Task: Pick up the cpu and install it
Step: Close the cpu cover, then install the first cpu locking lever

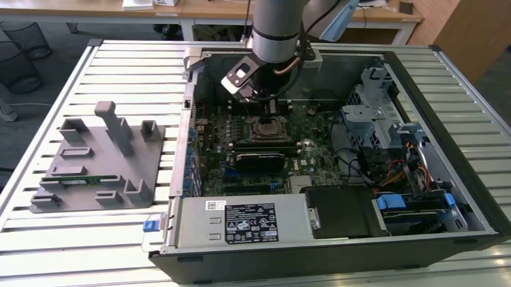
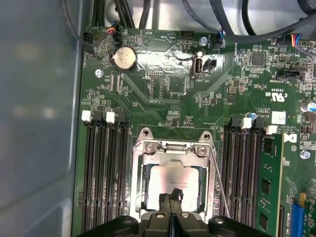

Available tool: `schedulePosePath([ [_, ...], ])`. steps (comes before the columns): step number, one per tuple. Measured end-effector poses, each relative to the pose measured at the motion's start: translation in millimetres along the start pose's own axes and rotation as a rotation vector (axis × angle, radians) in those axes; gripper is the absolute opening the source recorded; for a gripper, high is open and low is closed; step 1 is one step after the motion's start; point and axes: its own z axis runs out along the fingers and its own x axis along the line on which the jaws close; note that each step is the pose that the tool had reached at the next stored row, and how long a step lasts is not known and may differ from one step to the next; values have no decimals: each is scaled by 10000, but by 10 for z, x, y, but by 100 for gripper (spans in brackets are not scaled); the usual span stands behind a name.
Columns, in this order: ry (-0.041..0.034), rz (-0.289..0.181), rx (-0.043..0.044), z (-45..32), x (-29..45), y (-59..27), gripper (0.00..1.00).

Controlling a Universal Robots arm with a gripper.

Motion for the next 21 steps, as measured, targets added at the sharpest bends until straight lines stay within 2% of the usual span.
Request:
schedulePosePath([
  [9,0,2,30,-2,-1,44,11],
  [21,-53,1,31,-82,-1,46,11],
])
